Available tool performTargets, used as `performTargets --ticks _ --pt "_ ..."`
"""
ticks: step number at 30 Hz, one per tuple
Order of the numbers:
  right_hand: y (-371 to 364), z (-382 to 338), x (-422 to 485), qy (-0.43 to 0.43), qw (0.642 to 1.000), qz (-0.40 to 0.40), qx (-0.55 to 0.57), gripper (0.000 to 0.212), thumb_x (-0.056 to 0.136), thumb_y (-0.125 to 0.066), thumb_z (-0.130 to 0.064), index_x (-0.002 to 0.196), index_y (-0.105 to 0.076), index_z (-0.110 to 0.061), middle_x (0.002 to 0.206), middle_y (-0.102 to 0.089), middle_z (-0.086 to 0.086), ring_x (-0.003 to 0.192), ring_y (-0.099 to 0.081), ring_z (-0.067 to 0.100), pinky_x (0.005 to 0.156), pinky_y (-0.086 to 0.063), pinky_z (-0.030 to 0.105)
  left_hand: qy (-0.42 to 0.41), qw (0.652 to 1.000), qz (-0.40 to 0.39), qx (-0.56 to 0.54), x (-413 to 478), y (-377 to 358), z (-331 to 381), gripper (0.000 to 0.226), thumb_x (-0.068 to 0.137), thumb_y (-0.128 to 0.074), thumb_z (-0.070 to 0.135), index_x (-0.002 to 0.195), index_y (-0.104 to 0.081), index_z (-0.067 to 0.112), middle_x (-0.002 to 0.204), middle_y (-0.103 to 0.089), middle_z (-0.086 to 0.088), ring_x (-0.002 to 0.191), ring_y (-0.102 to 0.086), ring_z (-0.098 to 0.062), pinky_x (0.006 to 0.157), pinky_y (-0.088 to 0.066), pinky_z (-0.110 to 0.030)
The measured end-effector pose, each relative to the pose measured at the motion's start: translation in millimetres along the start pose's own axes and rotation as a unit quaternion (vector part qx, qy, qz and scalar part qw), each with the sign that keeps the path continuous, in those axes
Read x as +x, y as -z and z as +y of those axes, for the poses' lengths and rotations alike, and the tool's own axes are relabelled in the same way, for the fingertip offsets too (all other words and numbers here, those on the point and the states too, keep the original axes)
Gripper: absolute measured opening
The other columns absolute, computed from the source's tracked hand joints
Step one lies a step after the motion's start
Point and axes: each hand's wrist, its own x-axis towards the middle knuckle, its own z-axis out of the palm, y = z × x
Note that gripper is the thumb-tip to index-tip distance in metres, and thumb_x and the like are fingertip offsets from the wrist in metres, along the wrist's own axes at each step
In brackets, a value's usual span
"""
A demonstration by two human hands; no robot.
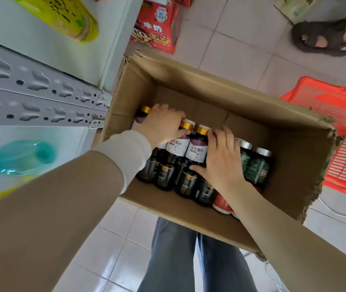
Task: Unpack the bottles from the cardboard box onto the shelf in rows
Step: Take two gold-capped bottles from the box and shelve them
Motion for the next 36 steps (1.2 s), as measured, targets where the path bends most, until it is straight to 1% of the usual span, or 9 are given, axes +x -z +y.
performTargets --ticks 4,9,17,20,23,28,31,34,36 --pt "-6 1 7 -0.004 1.0 -0.004 0.024 0.105 0.066 -0.073 -0.056 0.142 -0.03 0.002 0.14 -0.041 0.02 0.138 -0.028 0.037 0.115 -0.017 0.047 -0.018 0.997 -0.07 -0.033 12 5 -8 0.052 0.089 -0.048 0.054 0.132 -0.048 0.023 0.131 -0.055 -0.006 0.126 -0.04 -0.028 0.105 -0.026 -0.042" --pt "-15 6 12 0.001 0.995 0.033 0.089 0.101 0.058 -0.083 -0.043 0.136 -0.039 0.004 0.129 -0.049 0.023 0.13 -0.034 0.038 0.111 -0.01 0.046 -0.009 0.987 -0.046 -0.153 7 6 -12 0.053 0.082 -0.06 0.051 0.128 -0.053 0.026 0.127 -0.058 0.001 0.126 -0.037 -0.025 0.105 -0.027 -0.039" --pt "-12 13 -21 0.033 0.974 0.125 0.188 0.098 0.049 -0.085 -0.032 0.13 -0.033 -0.015 0.124 -0.03 0.006 0.116 -0.03 0.029 0.094 -0.033 0.048 -0.016 0.937 0.035 -0.347 -20 9 -21 0.045 0.076 -0.074 0.035 0.117 -0.061 0.021 0.112 -0.056 0.002 0.12 -0.037 -0.016 0.093 -0.029 -0.024" --pt "-12 13 -50 0.048 0.978 0.1 0.177 0.102 0.049 -0.088 -0.027 0.133 -0.031 -0.016 0.126 -0.035 0.011 0.114 -0.034 0.028 0.091 -0.041 0.046 0.004 0.898 0.027 -0.439 -37 8 -20 0.041 0.075 -0.076 0.03 0.112 -0.06 0.021 0.11 -0.057 0.006 0.114 -0.05 -0.014 0.097 -0.041 -0.027" --pt "-14 13 -69 0.053 0.984 0.048 0.165 0.106 0.05 -0.09 -0.025 0.136 -0.028 -0.014 0.117 -0.054 0.016 0.106 -0.038 0.024 0.088 -0.046 0.041 0.033 0.851 -0.005 -0.525 -55 1 -12 0.038 0.078 -0.074 0.021 0.11 -0.053 0.019 0.103 -0.061 0.008 0.101 -0.058 -0.009 0.084 -0.046 -0.012" --pt "-15 3 -72 0.028 0.989 -0.021 0.146 0.116 0.049 -0.089 -0.042 0.141 -0.028 -0.009 0.113 -0.059 0.015 0.102 -0.055 0.03 0.09 -0.048 0.039 0.075 0.832 0.005 -0.549 -65 -17 -6 0.042 0.081 -0.071 0.027 0.115 -0.047 0.021 0.116 -0.058 0.003 0.11 -0.054 -0.01 0.09 -0.04 -0.017" --pt "-15 0 -74 -0.022 0.976 -0.069 0.208 0.117 0.057 -0.08 -0.055 0.146 -0.023 -0.007 0.126 -0.048 0.015 0.115 -0.045 0.03 0.101 -0.037 0.039 0.082 0.82 0.017 -0.566 -65 -19 -3 0.043 0.082 -0.069 0.026 0.119 -0.047 0.018 0.117 -0.058 0.003 0.112 -0.054 -0.011 0.097 -0.041 -0.022" --pt "-15 -7 -76 -0.056 0.974 -0.045 0.214 0.105 0.068 -0.049 -0.073 0.145 -0.025 -0.006 0.123 -0.049 0.014 0.113 -0.045 0.03 0.099 -0.036 0.04 0.076 0.819 0.019 -0.568 -65 -18 -1 0.04 0.083 -0.068 0.024 0.117 -0.047 0.018 0.114 -0.057 0.003 0.112 -0.055 -0.012 0.097 -0.042 -0.022" --pt "-14 -13 -73 -0.07 0.973 -0.023 0.22 0.098 0.073 -0.049 -0.069 0.144 -0.027 -0.005 0.124 -0.05 0.014 0.115 -0.046 0.031 0.1 -0.036 0.04 0.078 0.818 0.027 -0.57 -64 -18 0 0.039 0.084 -0.067 0.025 0.117 -0.047 0.017 0.113 -0.057 0.004 0.11 -0.055 -0.012 0.093 -0.043 -0.018"
